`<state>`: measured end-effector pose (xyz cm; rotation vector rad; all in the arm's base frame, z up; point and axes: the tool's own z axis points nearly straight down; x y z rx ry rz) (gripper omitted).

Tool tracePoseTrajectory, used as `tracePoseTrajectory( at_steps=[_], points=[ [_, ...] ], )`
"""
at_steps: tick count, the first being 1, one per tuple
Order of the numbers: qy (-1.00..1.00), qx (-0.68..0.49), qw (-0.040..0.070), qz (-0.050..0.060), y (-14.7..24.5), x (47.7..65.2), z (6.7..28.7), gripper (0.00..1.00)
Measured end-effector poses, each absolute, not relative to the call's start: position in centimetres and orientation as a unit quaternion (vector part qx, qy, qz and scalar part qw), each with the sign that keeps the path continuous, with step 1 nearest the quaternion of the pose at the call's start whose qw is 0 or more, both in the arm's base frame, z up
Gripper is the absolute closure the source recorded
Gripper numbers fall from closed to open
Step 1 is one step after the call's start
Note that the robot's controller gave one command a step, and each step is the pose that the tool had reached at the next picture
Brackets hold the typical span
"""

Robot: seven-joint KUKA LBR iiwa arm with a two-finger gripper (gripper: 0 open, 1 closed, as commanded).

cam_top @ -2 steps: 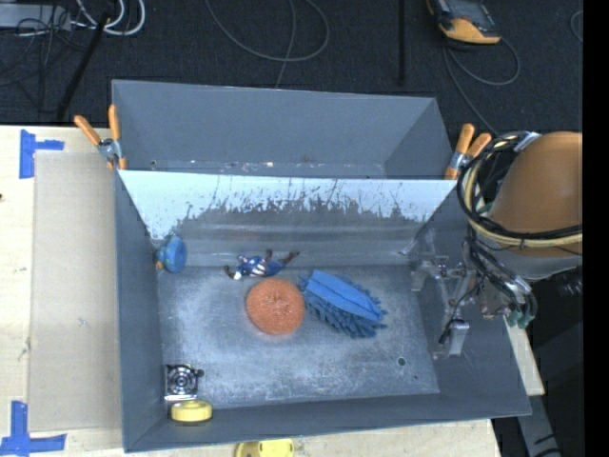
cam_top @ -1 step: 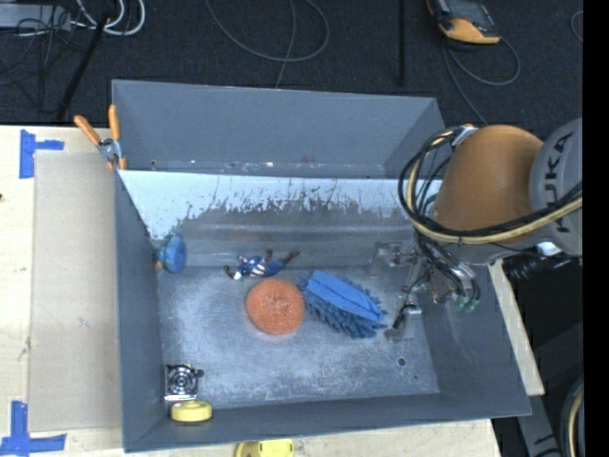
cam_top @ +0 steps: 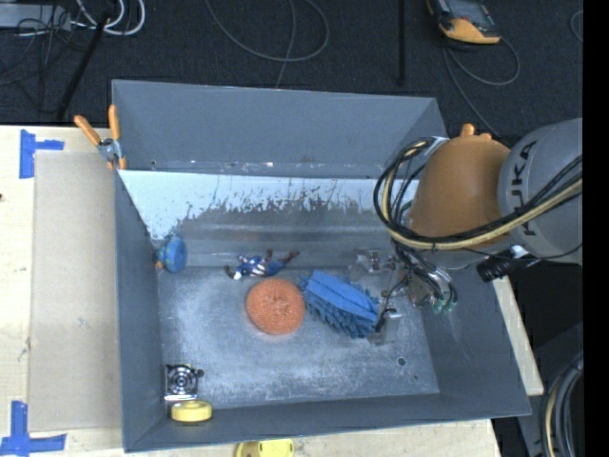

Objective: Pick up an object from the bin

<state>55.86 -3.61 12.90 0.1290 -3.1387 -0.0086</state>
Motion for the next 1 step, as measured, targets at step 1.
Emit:
tracePoseTrajectory(
  at_steps=[1],
  points=[
    [-0.995,-0.096,0.001,0.000,-4.45,56.32,8.29,1.00]
  ],
)
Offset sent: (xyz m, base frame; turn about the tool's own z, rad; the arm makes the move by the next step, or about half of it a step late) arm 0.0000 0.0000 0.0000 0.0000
